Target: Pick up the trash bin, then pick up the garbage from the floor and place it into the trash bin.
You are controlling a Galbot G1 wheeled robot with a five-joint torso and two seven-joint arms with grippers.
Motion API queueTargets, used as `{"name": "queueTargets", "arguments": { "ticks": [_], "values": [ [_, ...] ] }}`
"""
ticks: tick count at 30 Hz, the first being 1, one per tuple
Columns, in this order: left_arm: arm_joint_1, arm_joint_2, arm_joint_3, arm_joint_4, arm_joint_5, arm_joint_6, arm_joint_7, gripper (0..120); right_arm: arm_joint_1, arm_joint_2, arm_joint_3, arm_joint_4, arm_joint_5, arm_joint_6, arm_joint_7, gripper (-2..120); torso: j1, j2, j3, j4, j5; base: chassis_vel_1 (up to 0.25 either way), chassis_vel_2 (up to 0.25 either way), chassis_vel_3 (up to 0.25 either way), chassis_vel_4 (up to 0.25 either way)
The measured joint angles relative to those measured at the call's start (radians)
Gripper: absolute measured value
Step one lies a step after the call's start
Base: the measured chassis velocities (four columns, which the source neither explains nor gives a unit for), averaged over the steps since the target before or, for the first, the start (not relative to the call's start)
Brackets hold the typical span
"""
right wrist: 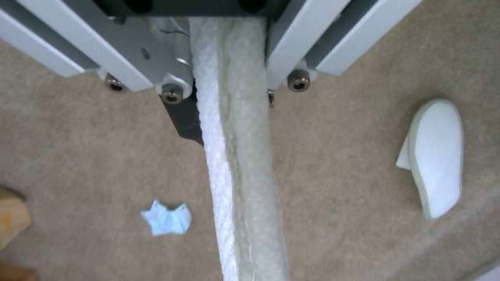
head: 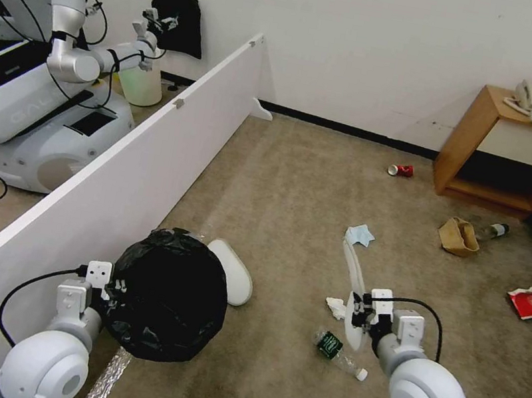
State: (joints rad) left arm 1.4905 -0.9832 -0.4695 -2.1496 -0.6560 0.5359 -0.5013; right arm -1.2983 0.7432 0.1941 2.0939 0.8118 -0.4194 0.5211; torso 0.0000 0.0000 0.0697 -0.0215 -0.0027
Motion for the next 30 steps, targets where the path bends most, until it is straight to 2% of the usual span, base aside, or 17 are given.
{"name": "queueTargets", "arguments": {
  "ticks": [2,10,12,16,18,22,24,30],
  "values": [
    [-0.030,0.031,0.014,0.007,-0.049,0.016,-0.001,1,-0.054,-0.021,0.067,0.034,-0.054,0.028,-0.043,3,0.000,0.000,0.000,0.0000,0.0000,0.000,0.000,0.000,0.000],
    [-0.077,0.085,0.046,0.016,-0.132,0.046,-0.002,1,-0.123,-0.069,0.203,0.084,-0.198,0.127,-0.177,3,0.000,0.000,0.000,0.0000,-0.0001,0.000,0.000,0.000,0.000],
    [-0.100,0.115,0.063,0.024,-0.169,0.061,0.006,1,-0.140,-0.092,0.256,0.101,-0.241,0.186,-0.247,3,0.000,0.000,0.000,0.0000,-0.0001,0.000,0.000,0.000,0.000],
    [-0.121,0.138,0.079,0.025,-0.203,0.075,0.019,1,-0.147,-0.111,0.290,0.114,-0.259,0.236,-0.293,3,0.000,0.000,0.000,0.0002,-0.0002,0.000,0.000,0.000,0.000],
    [-0.159,0.161,0.110,0.027,-0.241,0.091,0.038,1,-0.154,-0.132,0.327,0.128,-0.272,0.313,-0.363,3,0.000,0.000,0.000,-0.0001,-0.0001,0.000,0.000,0.000,0.000],
    [-0.181,0.170,0.131,0.033,-0.258,0.099,0.054,1,-0.155,-0.142,0.340,0.138,-0.275,0.354,-0.399,3,0.000,0.000,0.000,-0.0001,-0.0001,0.000,0.000,0.000,0.000],
    [-0.205,0.176,0.167,0.042,-0.272,0.111,0.078,1,-0.147,-0.155,0.346,0.157,-0.276,0.408,-0.447,3,0.000,0.000,0.000,0.0000,-0.0002,0.000,0.000,0.000,0.000],
    [-0.234,0.179,0.211,0.051,-0.275,0.117,0.097,1,-0.125,-0.169,0.343,0.173,-0.270,0.461,-0.495,3,0.000,0.000,0.000,-0.0001,-0.0002,0.000,0.000,0.000,0.000]
  ]
}}
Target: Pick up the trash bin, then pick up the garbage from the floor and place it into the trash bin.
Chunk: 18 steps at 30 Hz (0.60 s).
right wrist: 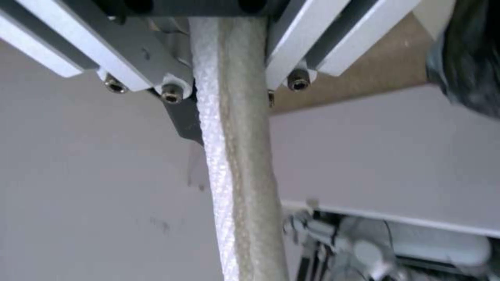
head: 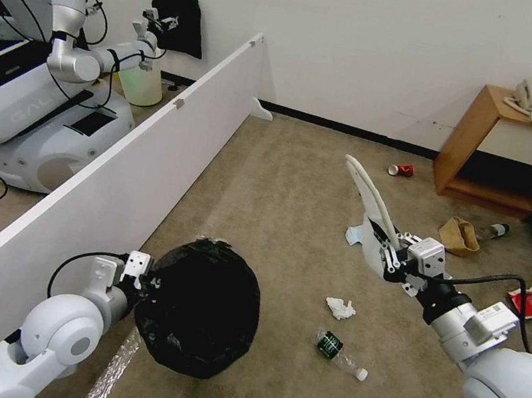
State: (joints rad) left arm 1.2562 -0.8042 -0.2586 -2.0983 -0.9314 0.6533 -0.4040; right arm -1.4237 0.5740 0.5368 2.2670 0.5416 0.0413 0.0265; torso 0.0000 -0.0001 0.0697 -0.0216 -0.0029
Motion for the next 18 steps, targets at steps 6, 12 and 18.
{"name": "queueTargets", "arguments": {
  "ticks": [6,12,18],
  "values": [
    [-0.046,0.022,0.053,0.000,-0.047,0.013,-0.002,1,0.055,0.000,-0.027,0.006,0.003,0.057,-0.060,3,0.000,0.000,0.000,0.0002,0.0000,0.000,0.000,0.000,0.000],
    [-0.123,0.037,0.128,-0.007,-0.143,0.035,-0.017,1,0.091,0.000,-0.057,0.024,0.003,0.113,-0.131,3,0.000,0.000,0.000,-0.0001,0.0001,0.000,0.000,0.000,0.000],
    [-0.219,0.029,0.216,-0.002,-0.260,0.058,-0.044,1,0.106,-0.008,-0.060,0.050,0.019,0.146,-0.195,3,0.000,0.000,0.000,0.0000,0.0003,0.000,0.000,0.000,0.000]
  ]
}}
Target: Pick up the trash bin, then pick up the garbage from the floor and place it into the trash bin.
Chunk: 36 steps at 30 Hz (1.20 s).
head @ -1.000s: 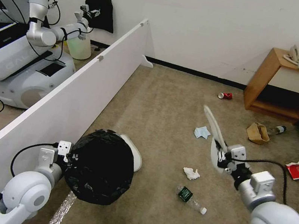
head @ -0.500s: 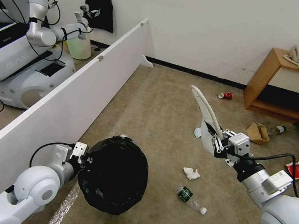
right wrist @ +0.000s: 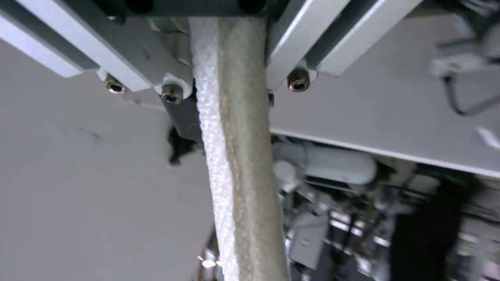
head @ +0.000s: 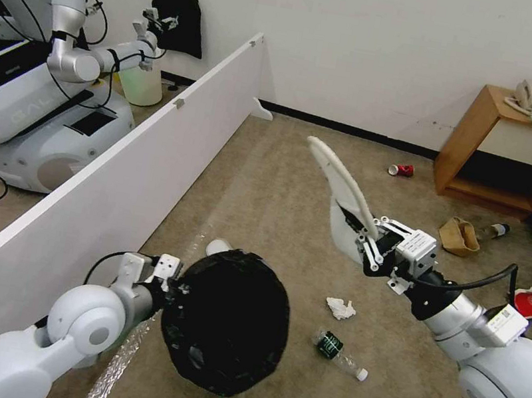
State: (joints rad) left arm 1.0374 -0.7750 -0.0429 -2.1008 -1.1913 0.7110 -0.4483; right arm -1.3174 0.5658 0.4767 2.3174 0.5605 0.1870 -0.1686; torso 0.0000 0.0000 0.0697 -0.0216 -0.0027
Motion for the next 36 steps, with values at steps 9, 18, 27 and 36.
{"name": "queueTargets", "arguments": {
  "ticks": [9,18,27,36],
  "values": [
    [-0.166,-0.102,0.136,0.049,-0.150,0.019,-0.078,1,-0.022,-0.007,0.016,0.030,0.028,0.025,-0.096,3,0.000,0.000,0.000,-0.0003,-0.0003,0.000,0.000,0.000,0.000],
    [-0.247,-0.140,0.206,0.075,-0.224,0.022,-0.122,1,-0.051,0.001,0.003,0.033,0.022,0.051,-0.205,3,0.000,0.000,0.000,0.0002,0.0000,0.000,0.000,0.000,0.000],
    [-0.261,-0.178,0.236,0.095,-0.273,0.024,-0.159,1,-0.049,0.003,-0.031,0.032,0.017,0.066,-0.268,3,0.000,0.000,0.000,0.0000,-0.0001,0.000,0.000,0.000,0.000],
    [-0.249,-0.201,0.238,0.108,-0.292,0.025,-0.178,1,-0.026,0.036,-0.083,0.015,0.003,0.072,-0.305,3,0.000,0.000,0.000,0.0000,-0.0001,0.000,0.000,0.000,0.000]
  ]
}}
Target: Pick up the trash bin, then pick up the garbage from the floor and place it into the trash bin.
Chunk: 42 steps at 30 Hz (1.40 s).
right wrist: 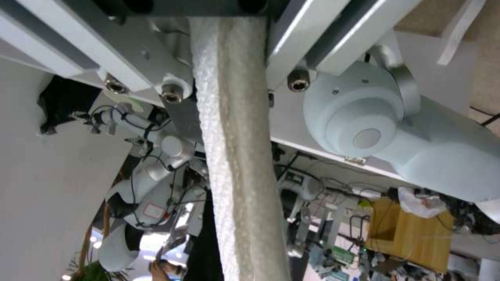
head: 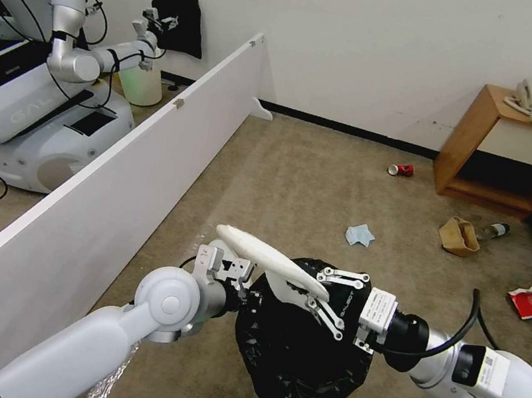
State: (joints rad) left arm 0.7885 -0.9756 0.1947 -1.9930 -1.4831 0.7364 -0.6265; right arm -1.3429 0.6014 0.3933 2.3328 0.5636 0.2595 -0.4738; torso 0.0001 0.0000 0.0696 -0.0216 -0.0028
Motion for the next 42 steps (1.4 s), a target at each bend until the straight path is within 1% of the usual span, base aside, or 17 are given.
{"name": "queueTargets", "arguments": {
  "ticks": [4,8,10,11,14,18,26,34,37,38,42],
  "values": [
    [0.015,0.000,-0.013,0.001,0.000,0.000,0.003,1,-0.004,0.009,-0.005,-0.009,-0.005,0.006,-0.007,3,0.000,0.000,0.000,0.0000,-0.0001,0.000,0.000,0.000,0.000],
    [0.043,0.003,-0.038,-0.001,0.001,0.000,0.008,1,-0.017,0.031,-0.014,-0.030,-0.028,0.036,-0.030,3,0.000,0.000,0.000,0.0000,-0.0001,0.000,0.000,0.000,0.000],
    [0.062,0.010,-0.051,-0.005,0.003,0.000,0.014,1,-0.029,0.045,-0.016,-0.040,-0.040,0.052,-0.047,3,0.000,0.000,0.000,0.0001,-0.0001,0.000,0.000,0.000,0.000],
    [0.062,0.010,-0.051,-0.005,0.003,0.000,0.014,1,-0.029,0.045,-0.016,-0.040,-0.040,0.052,-0.047,3,0.000,0.000,0.000,0.0001,-0.0001,0.000,0.000,0.000,0.000],
    [0.094,0.030,-0.073,-0.016,0.010,0.000,0.028,1,-0.052,0.068,-0.016,-0.051,-0.064,0.074,-0.064,3,0.000,0.000,0.000,0.0000,-0.0002,0.000,0.000,0.000,0.000],
    [0.117,0.043,-0.084,-0.028,0.021,0.000,0.037,1,-0.055,0.082,-0.017,-0.058,-0.070,0.081,-0.072,3,0.000,0.000,0.000,0.0002,-0.0002,0.000,0.000,0.000,0.000],
    [0.126,0.048,-0.098,-0.035,0.026,0.000,0.041,1,-0.061,0.083,-0.009,-0.059,-0.070,0.083,-0.082,3,0.000,0.000,0.000,0.0000,-0.0001,0.000,0.000,0.000,0.000],
    [0.120,0.037,-0.098,-0.036,0.025,-0.001,0.042,1,-0.063,0.065,0.006,-0.057,-0.051,0.075,-0.101,3,0.000,0.000,0.000,0.0000,-0.0001,0.000,0.000,0.000,0.000],
    [0.121,0.033,-0.098,-0.036,0.025,-0.001,0.044,1,-0.063,0.061,0.010,-0.057,-0.044,0.072,-0.112,7,0.000,0.000,0.000,0.0001,-0.0002,0.000,0.000,0.000,0.000],
    [0.121,0.029,-0.098,-0.035,0.025,-0.001,0.044,1,-0.062,0.061,0.010,-0.058,-0.039,0.069,-0.120,11,0.000,0.000,0.000,0.0000,-0.0001,0.000,0.000,0.000,0.000],
    [0.114,0.026,-0.095,-0.033,0.016,-0.001,0.041,1,-0.060,0.062,0.010,-0.059,-0.032,0.065,-0.129,13,0.000,0.000,0.000,0.0001,0.0000,0.000,0.000,0.000,0.000]
  ]
}}
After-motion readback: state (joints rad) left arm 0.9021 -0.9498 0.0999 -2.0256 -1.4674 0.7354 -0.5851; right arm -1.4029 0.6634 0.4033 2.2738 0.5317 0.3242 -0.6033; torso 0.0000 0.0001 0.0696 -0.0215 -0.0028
